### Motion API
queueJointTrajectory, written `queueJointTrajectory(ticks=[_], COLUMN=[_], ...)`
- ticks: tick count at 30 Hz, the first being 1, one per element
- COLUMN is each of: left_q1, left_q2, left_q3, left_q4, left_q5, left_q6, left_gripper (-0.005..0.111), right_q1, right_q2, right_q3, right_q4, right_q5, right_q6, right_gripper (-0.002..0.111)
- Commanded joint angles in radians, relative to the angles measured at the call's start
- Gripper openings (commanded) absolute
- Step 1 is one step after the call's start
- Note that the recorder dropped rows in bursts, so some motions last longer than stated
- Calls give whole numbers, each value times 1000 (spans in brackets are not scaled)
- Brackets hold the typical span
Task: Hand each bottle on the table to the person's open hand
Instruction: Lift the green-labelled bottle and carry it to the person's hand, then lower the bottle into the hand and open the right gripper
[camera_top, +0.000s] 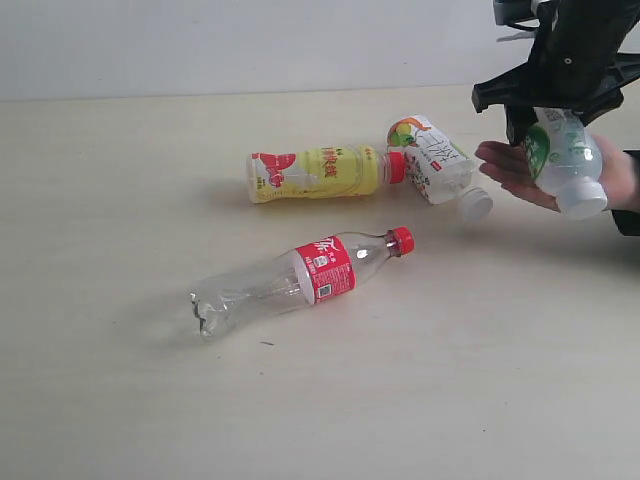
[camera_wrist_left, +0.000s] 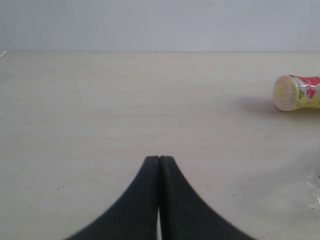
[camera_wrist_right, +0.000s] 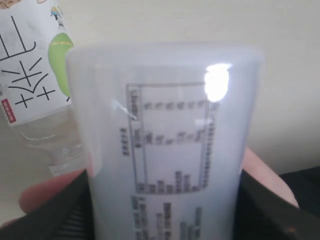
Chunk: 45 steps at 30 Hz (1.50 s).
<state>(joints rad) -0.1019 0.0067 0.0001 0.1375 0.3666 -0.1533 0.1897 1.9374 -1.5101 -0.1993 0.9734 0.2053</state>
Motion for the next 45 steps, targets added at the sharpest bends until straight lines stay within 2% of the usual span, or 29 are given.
queueJointTrajectory(ticks=[1,14,23,32,40,45], left_q1=[2,2,2,2,2,2], left_q2=[-7,-7,-7,-7,-7,-7], left_q3=[0,0,0,0,0,0], left_q4=[-1,-1,-1,-1,-1,-1], left_q5=[-7,-7,-7,-7,-7,-7], left_q6=[-4,-4,-4,-4,-4,-4], left_gripper=[0,0,0,0,0,0], right_q1=[-4,-4,-4,-4,-4,-4], right_q2=[4,4,4,4,4,4], right_q3=[-7,5,7,7,7,7], right_q4=[-12,-17,-22,-22,-22,-22], right_q5=[0,69,56,16,16,16], right_q6=[7,7,7,7,-2,-2], right_gripper=[3,30,54,55,72,73])
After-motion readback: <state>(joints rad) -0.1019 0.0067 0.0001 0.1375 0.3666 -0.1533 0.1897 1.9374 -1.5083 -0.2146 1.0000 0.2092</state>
